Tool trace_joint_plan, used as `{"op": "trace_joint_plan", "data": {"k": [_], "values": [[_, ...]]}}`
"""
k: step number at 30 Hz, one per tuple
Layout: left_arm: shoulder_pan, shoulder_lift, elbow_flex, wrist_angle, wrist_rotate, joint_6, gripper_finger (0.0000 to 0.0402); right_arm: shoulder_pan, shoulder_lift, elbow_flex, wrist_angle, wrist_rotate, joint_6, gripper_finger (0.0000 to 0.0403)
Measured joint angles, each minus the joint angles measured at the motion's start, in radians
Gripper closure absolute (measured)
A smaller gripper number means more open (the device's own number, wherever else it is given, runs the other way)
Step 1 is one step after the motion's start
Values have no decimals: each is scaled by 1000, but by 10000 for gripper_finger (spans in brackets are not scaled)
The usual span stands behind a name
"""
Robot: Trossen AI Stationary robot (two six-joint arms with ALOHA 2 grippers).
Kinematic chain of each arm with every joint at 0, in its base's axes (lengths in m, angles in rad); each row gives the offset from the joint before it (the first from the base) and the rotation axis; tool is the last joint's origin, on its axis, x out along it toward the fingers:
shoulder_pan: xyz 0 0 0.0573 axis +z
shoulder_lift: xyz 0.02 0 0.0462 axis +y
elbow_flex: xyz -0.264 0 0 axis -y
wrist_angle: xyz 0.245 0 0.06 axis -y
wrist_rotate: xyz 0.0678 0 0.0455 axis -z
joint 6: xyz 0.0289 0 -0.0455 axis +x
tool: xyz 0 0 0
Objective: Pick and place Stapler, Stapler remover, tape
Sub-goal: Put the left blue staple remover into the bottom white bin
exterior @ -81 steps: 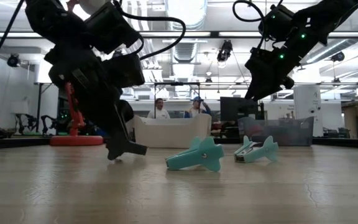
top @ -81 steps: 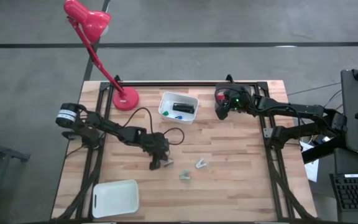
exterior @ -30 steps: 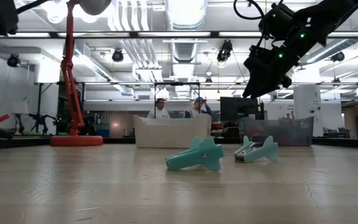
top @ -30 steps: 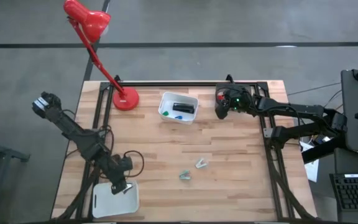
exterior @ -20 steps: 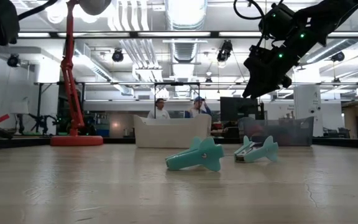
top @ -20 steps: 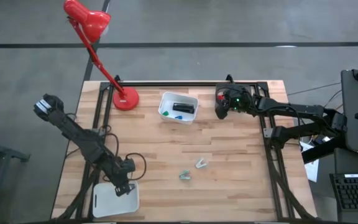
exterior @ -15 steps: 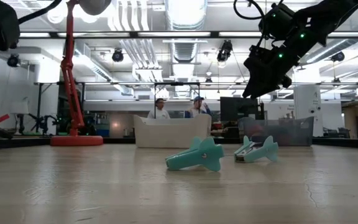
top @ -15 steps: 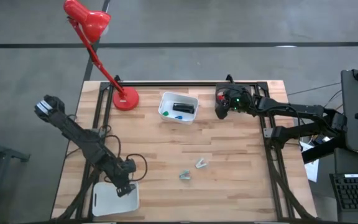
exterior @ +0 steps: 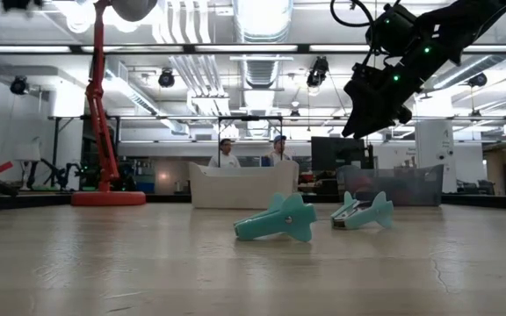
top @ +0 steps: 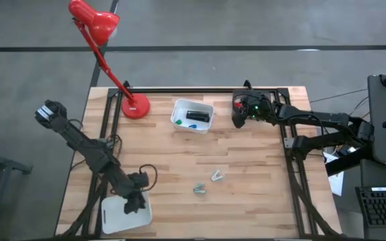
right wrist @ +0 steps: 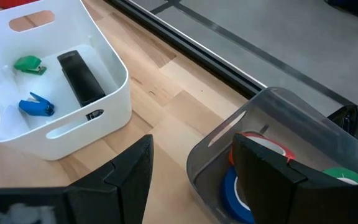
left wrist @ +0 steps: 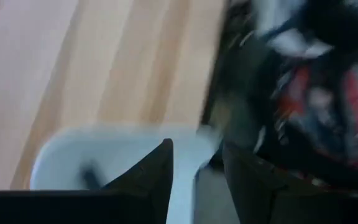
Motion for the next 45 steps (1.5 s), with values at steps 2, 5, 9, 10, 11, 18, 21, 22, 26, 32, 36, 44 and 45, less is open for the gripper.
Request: {"op": "trace_joint_plan", "data": {"k": [2, 5, 9, 10, 11, 18, 21, 22, 26, 32, 36, 44, 45], "values": [[17, -21, 1, 64, -67, 71, 254, 0, 0, 0, 1, 0, 2, 193], [44, -36, 5, 154, -234, 263, 251, 0, 0, 0, 4, -1, 4, 193], [103, -15, 5, 235, -465, 436, 250, 0, 0, 0, 14, -6, 5, 193], [121, -3, 5, 244, -482, 463, 250, 0, 0, 0, 15, -12, 5, 193], [142, 15, 4, 264, -487, 495, 250, 0, 0, 0, 18, -16, 5, 193], [325, 220, 6, 502, -371, 637, 250, 0, 0, 0, 22, -19, 3, 193], [409, 299, 35, 582, -306, 649, 250, 0, 0, 0, 23, -20, 2, 193], [433, 328, 47, 591, -268, 649, 250, 0, 0, 0, 23, -20, 2, 193], [474, 456, 85, 619, -105, 639, 250, 0, 0, -1, 20, -21, 0, 193], [478, 605, 180, 631, -4, 636, 250, 0, 0, -7, 20, -22, -4, 193], [476, 684, 258, 622, 20, 649, 250, 0, 0, -8, 20, -22, -4, 193], [471, 749, 319, 501, 24, 629, 250, 0, 0, -10, 19, -30, -3, 193], [470, 748, 319, 504, 30, 624, 250, 0, 0, -10, 18, -30, -3, 193]]}}
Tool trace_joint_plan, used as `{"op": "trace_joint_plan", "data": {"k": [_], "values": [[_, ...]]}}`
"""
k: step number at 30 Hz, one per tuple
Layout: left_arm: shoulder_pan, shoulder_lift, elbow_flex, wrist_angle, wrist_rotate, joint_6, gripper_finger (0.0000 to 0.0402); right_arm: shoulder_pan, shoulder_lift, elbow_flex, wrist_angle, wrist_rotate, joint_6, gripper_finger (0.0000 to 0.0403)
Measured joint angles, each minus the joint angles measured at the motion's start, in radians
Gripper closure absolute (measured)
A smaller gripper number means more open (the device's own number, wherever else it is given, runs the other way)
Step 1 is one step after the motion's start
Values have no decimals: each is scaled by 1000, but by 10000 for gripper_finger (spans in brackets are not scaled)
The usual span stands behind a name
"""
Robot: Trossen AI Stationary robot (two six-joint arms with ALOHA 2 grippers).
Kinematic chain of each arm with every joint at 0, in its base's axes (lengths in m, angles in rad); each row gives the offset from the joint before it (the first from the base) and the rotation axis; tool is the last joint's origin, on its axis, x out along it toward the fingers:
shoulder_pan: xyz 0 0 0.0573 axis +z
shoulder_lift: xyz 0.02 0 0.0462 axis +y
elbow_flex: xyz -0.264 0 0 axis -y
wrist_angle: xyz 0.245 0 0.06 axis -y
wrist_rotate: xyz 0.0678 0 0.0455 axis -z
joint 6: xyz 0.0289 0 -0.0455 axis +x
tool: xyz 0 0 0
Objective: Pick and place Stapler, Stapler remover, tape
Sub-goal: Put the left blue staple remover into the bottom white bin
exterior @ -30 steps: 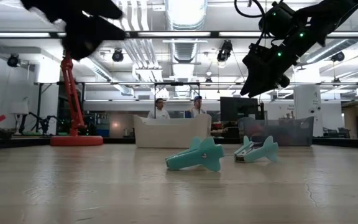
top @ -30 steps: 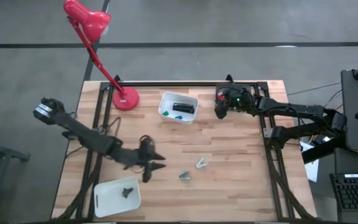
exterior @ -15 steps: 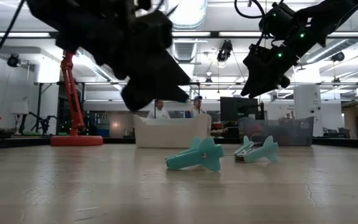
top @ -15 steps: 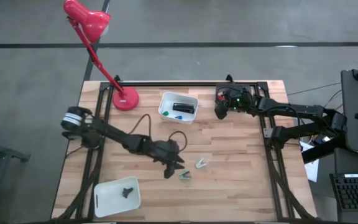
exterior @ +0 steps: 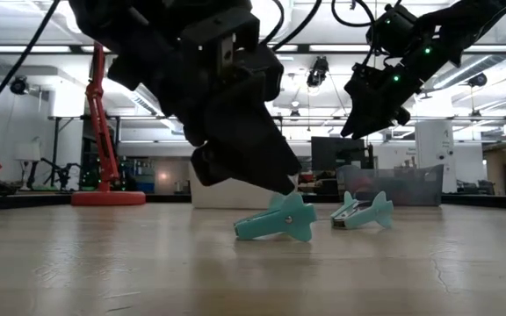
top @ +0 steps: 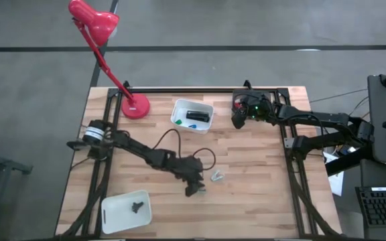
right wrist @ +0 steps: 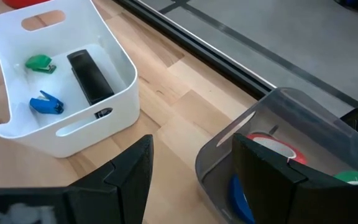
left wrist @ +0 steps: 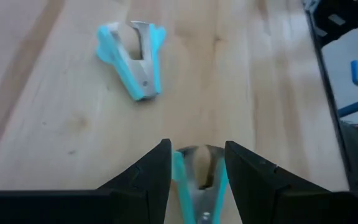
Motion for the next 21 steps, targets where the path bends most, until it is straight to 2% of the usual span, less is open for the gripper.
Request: {"op": "trace_joint_plan", "data": {"k": [15, 21], "values": [[-12, 8, -2, -54, 9, 60, 251, 0, 0, -2, 2, 0, 1, 193], [-12, 8, -2, -54, 4, 70, 273, 0, 0, -2, 2, 0, 1, 193]]}}
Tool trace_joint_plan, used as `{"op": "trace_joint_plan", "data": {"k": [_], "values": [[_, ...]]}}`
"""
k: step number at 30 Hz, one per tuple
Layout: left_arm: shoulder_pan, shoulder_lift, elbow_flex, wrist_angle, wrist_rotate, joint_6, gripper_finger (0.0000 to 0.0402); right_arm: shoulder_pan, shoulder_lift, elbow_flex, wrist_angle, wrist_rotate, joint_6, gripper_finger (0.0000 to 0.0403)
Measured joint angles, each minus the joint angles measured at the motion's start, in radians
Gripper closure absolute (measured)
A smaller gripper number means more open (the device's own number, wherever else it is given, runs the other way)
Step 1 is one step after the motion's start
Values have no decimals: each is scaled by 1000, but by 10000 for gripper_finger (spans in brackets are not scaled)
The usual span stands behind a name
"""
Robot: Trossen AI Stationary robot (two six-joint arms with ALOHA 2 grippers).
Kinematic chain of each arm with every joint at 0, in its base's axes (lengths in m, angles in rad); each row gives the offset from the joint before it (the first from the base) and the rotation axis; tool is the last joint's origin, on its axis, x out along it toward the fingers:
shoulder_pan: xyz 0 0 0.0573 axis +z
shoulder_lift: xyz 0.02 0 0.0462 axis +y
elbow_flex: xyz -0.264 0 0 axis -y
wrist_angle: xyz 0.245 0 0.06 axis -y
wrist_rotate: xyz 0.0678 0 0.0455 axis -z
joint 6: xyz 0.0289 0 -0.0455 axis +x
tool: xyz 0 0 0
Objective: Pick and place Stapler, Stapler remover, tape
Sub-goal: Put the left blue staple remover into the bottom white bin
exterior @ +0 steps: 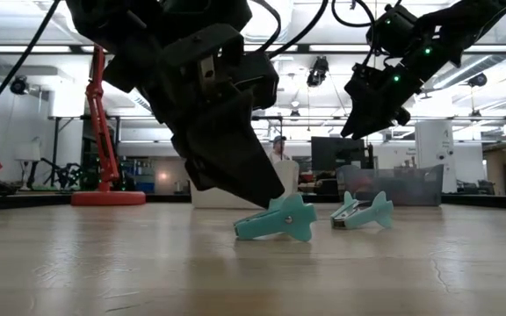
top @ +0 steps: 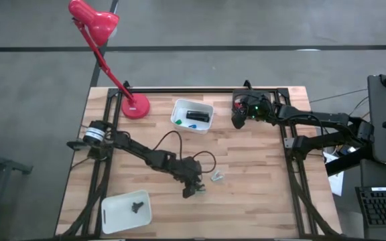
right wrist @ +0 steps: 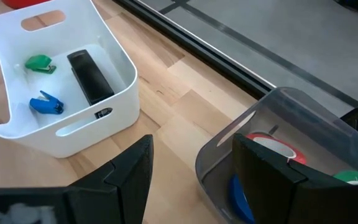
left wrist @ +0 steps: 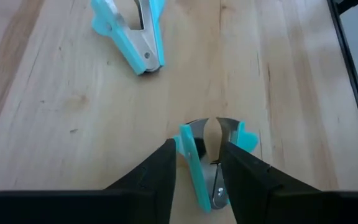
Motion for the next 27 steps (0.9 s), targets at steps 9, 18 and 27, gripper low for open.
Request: {"op": "trace_joint_plan", "data": {"k": [9, 18, 27], "values": [[2, 0, 0, 1, -18, 11, 326, 0, 0, 0, 0, 0, 2, 193], [4, 0, 0, -1, -23, 40, 360, 0, 0, 0, 0, 1, 2, 193], [6, 25, 0, 12, -19, 34, 374, 0, 0, 0, 0, 1, 1, 193]]}}
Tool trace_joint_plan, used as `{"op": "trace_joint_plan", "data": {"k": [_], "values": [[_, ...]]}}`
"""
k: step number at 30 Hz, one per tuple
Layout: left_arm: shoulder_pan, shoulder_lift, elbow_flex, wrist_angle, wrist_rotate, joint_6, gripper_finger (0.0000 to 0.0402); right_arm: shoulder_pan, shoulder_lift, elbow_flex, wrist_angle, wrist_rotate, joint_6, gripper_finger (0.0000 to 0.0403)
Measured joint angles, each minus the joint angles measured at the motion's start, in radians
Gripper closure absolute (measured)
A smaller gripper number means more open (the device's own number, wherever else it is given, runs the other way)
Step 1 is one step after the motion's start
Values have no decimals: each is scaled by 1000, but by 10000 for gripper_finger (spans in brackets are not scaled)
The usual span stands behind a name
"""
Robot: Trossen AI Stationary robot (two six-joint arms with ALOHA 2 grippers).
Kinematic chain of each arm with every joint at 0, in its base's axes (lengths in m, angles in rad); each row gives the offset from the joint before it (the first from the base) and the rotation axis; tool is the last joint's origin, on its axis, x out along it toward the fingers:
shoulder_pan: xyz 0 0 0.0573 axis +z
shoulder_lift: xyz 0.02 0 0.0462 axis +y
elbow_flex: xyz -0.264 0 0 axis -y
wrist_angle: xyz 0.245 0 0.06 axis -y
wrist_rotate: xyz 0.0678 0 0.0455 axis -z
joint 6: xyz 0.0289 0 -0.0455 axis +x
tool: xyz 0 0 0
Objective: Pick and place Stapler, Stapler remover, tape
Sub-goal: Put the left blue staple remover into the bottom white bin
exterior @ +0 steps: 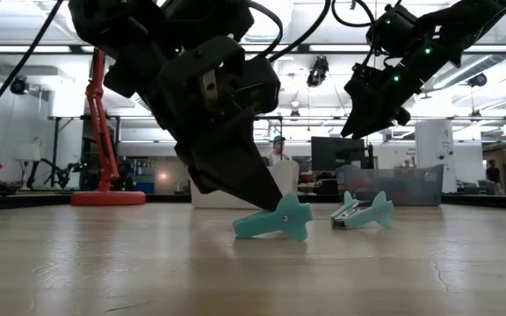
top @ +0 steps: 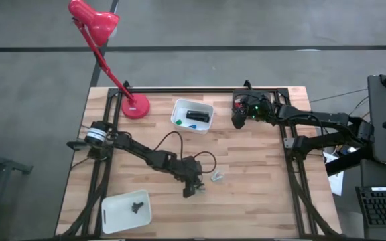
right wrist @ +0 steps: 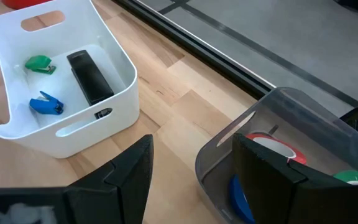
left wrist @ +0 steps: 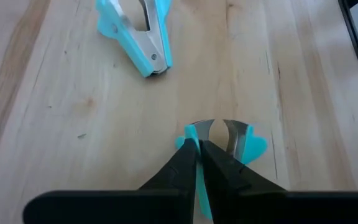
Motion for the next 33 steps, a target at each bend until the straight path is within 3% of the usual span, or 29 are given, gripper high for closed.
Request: {"op": "trace_joint_plan", "data": {"k": [8, 16, 26, 33], "values": [[0, -17, -1, 0, 2, 64, 379, 0, 0, 0, 0, 0, -1, 193], [2, -52, -1, -27, 106, 135, 395, 0, 0, 0, 0, 0, -2, 193], [-35, -285, -1, -386, 113, 98, 398, 0, 0, 0, -1, 0, -2, 193], [-181, -512, -5, -638, 55, -82, 396, 0, 0, -2, -3, 0, -3, 193]]}}
